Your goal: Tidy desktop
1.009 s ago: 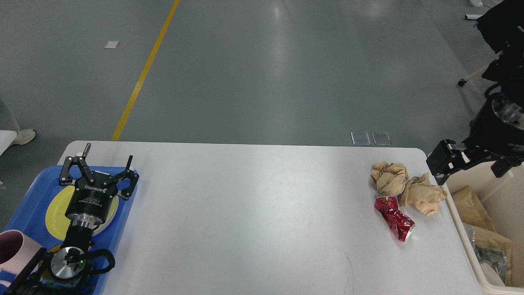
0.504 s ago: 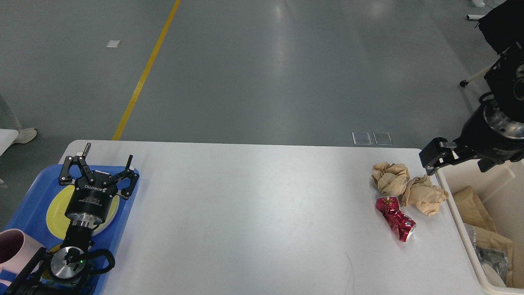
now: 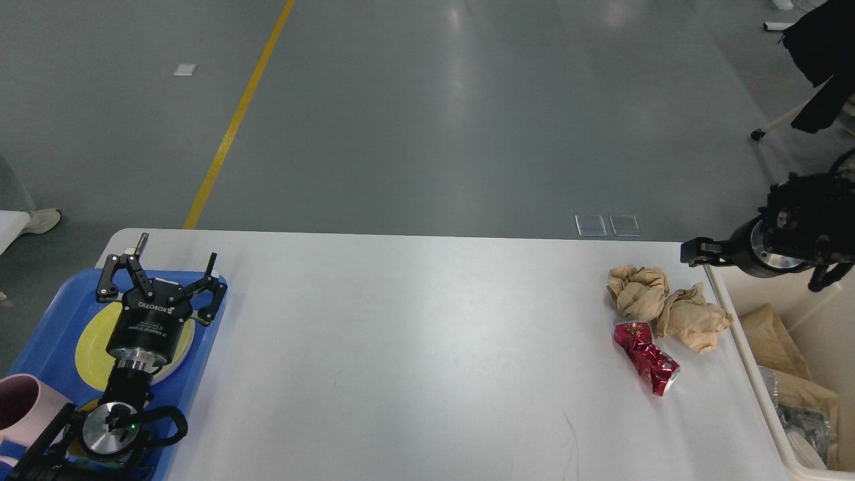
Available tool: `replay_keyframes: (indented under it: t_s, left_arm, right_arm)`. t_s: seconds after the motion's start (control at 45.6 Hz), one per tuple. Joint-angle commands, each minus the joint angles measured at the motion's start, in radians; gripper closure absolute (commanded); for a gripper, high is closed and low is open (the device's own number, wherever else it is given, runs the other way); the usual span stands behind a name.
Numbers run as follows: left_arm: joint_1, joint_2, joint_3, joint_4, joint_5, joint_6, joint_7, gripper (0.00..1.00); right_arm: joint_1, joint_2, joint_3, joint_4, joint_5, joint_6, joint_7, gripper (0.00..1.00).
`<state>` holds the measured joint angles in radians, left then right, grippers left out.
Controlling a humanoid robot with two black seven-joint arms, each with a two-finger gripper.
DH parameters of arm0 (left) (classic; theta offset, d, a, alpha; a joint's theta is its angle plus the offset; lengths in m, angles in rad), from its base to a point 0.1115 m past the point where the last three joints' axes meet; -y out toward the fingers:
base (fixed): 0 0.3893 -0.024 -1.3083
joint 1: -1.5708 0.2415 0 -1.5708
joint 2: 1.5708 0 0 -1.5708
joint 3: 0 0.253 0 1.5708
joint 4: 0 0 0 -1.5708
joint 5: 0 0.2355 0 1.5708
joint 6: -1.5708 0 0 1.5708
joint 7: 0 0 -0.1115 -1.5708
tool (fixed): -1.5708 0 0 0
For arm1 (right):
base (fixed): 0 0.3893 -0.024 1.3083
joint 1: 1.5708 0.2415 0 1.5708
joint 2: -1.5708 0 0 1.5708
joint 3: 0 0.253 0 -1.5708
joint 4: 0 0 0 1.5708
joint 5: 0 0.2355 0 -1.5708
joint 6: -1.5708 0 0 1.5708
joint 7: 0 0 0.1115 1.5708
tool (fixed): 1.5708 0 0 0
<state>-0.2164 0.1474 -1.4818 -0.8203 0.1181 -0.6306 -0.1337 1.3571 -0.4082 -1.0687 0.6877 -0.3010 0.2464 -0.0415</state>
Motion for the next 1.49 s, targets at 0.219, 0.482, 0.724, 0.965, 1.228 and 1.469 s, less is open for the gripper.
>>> replay_keyframes:
  t_s: [0.219, 0.482, 0.724, 0.965, 1.228, 1.469]
  left_arm:
    - [0.000, 0.000, 0.000, 0.000, -0.001, 0.002, 0.000, 0.03]
    - [0.000, 0.000, 0.000, 0.000, 0.000, 0.002, 0.000, 0.03]
    - [0.000, 0.000, 0.000, 0.001, 0.000, 0.003, 0.000, 0.03]
    - [0.000, 0.000, 0.000, 0.000, -0.001, 0.002, 0.000, 0.03]
    - [0.000, 0.000, 0.000, 0.000, 0.000, 0.002, -0.001, 0.03]
    - [-0.001, 0.000, 0.000, 0.001, 0.000, 0.002, 0.000, 0.03]
  right_arm:
    - [-0.438, 0.177, 0.131, -0.490, 0.000, -0.148, 0.006, 0.00]
    - [-0.509, 0.180, 0.233, -0.499, 0.000, -0.219, 0.006, 0.00]
    - [-0.538, 0.187, 0.248, -0.498, 0.000, -0.262, 0.008, 0.00]
    - [-0.561, 0.203, 0.248, -0.494, 0.002, -0.262, 0.008, 0.00]
    - [-0.567, 0.198, 0.251, -0.491, 0.002, -0.262, 0.002, 0.55]
    - [-0.567, 0.190, 0.250, -0.488, 0.000, -0.257, -0.023, 1.00]
